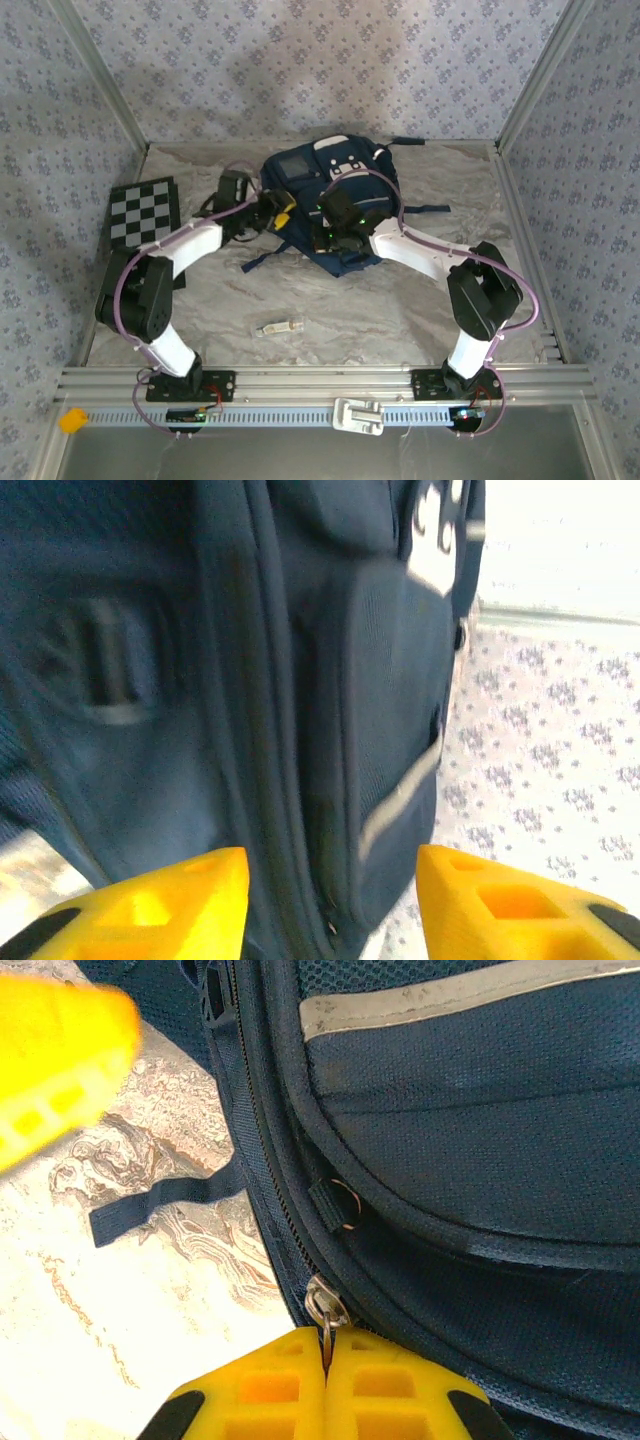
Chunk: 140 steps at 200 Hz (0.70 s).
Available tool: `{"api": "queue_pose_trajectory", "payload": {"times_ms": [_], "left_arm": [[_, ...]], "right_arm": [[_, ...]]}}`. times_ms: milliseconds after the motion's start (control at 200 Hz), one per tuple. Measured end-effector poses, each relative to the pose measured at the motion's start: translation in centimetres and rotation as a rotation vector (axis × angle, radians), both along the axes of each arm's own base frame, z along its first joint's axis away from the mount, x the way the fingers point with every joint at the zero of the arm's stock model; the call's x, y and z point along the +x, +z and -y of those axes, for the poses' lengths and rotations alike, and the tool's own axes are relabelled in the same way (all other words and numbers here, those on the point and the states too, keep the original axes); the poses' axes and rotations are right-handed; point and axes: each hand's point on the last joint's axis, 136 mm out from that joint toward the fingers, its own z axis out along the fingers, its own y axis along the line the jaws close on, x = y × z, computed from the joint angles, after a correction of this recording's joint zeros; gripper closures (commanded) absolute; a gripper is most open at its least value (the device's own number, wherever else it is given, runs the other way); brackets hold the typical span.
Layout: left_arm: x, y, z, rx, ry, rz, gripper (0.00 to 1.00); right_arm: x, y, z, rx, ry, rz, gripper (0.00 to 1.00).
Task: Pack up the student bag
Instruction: Zip the student bag at the center of the table.
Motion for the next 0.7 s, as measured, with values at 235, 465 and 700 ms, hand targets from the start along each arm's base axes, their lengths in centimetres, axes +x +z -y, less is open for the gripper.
{"api": "queue_pose_trajectory", "payload": {"times_ms": [235, 465, 700], "left_arm": [[-1.3, -2.7, 3.0, -0.015, 0.047, -0.086, 0.70], [-1.6, -3.9, 3.0, -0.016, 0.134, -0.114, 0.73], [-1.8, -4.5, 3.4, 0.006, 0.216, -0.108, 0.86]], "right_arm": [[0.0, -0.3, 0.0, -0.003, -0.002, -0.005, 1.00], [0.0, -1.1, 0.0, -0.015, -0.002, -0.018, 1.00], [-0.1, -2.1, -0.1, -0.031, -0.001, -0.034, 1.00]]}}
